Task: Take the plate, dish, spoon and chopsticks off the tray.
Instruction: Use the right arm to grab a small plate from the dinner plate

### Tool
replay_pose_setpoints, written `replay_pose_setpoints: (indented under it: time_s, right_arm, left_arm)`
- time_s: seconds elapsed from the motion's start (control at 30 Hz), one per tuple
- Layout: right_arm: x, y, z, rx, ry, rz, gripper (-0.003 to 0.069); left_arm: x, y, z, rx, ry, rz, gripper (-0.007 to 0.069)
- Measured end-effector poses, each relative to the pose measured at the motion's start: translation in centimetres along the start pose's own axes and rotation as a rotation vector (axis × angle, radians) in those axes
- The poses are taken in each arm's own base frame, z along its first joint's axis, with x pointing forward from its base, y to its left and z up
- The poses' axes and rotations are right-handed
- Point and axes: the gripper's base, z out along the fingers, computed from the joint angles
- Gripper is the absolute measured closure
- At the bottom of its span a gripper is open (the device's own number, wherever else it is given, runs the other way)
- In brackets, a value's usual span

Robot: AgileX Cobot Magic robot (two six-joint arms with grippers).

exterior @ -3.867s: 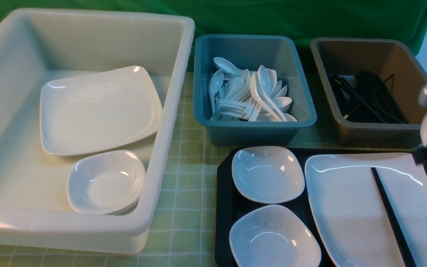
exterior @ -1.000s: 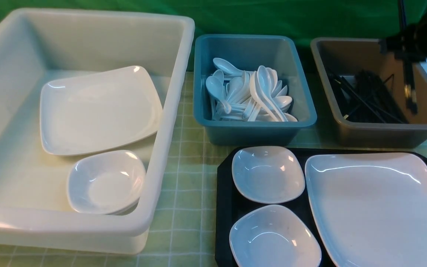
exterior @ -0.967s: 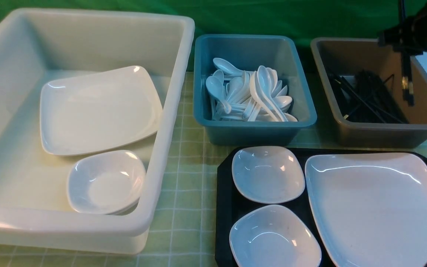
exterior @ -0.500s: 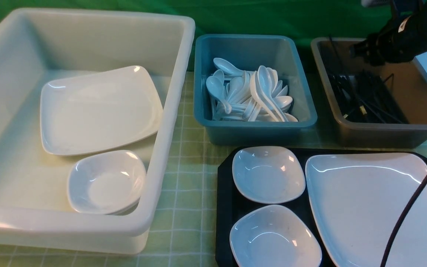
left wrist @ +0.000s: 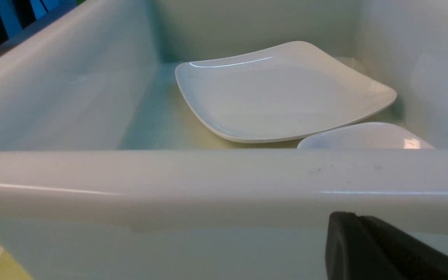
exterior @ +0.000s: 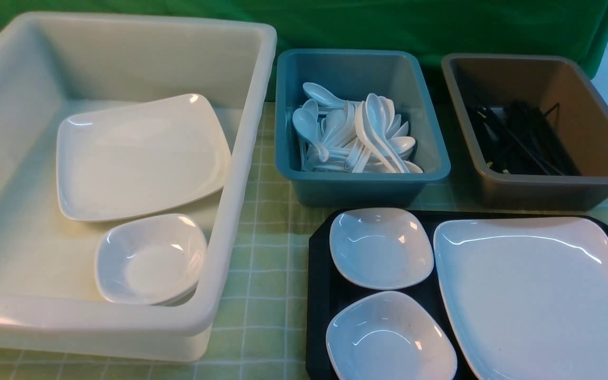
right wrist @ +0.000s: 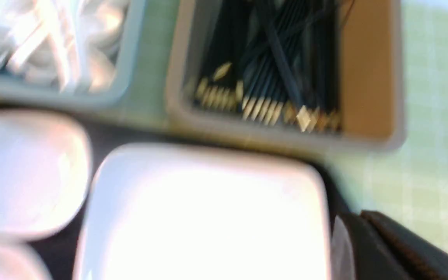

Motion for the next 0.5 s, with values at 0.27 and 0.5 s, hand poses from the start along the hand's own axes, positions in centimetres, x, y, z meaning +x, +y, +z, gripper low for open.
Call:
replay_pose_setpoints:
  time_s: [0.27,0.5]
  right_arm:
    - [10.7,1.8,-1.9,-0.198,0.061,0.072,0.0659]
    - [13.3,2.0,-2.6,-0.229,0.088,0.025,0.0644]
  left_arm:
    - [0.0,0.0,0.0,0.000,0.000,0.000,0.0627]
    - [0.0,0.0,0.0,0.000,0.000,0.000,0.0627]
